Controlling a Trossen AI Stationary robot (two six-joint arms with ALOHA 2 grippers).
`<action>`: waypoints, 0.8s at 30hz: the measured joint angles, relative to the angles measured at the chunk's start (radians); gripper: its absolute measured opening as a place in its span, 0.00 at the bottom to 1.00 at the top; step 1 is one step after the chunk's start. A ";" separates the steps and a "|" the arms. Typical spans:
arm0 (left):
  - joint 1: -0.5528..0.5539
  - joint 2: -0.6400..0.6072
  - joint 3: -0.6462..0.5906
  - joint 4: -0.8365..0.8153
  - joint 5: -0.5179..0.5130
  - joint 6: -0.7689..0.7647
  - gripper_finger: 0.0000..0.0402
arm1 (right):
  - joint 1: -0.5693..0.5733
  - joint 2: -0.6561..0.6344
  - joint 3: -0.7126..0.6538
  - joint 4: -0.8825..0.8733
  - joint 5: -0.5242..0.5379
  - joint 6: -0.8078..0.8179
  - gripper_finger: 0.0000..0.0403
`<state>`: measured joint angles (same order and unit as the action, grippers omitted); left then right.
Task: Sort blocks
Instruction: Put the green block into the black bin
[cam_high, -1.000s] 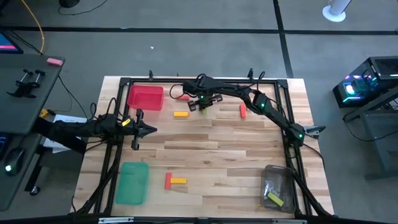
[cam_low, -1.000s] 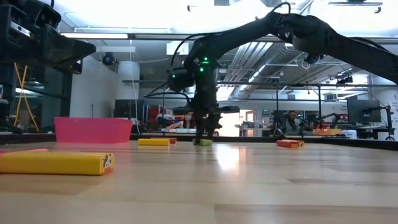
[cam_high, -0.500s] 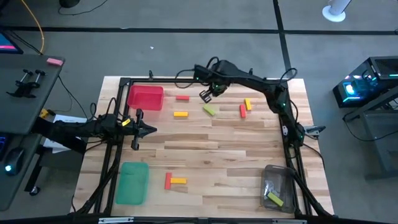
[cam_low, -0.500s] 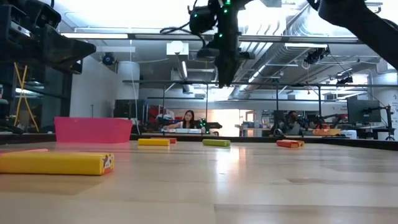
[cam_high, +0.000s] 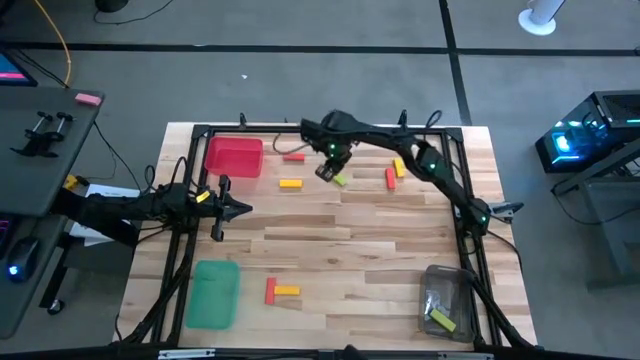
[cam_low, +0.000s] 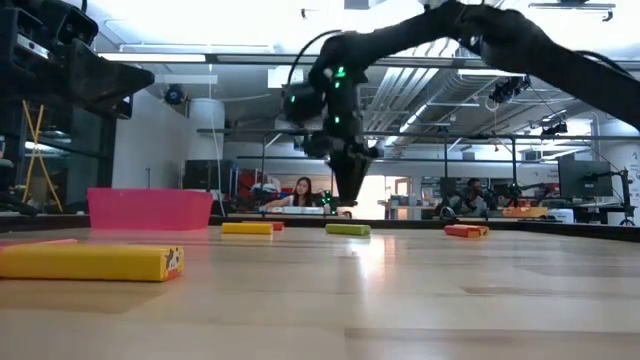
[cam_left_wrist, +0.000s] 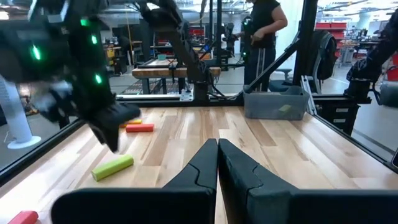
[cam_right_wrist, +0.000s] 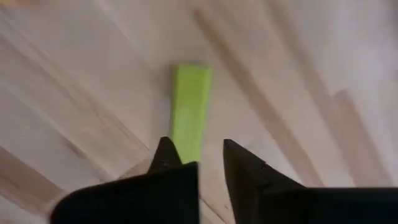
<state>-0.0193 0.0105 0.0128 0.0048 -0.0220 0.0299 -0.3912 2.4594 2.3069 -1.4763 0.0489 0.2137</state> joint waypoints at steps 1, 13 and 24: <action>0.000 0.000 0.000 0.000 0.000 0.000 0.00 | 0.004 0.018 0.000 -0.010 0.000 -0.011 0.11; 0.000 0.000 0.000 0.000 0.000 0.000 0.00 | -0.001 0.050 0.001 0.050 0.004 -0.019 0.45; 0.000 0.000 0.000 0.000 0.000 0.000 0.00 | -0.020 0.115 0.008 0.073 -0.111 0.052 0.39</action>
<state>-0.0193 0.0101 0.0131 0.0045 -0.0224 0.0299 -0.4109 2.5747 2.3146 -1.4029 -0.0618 0.2661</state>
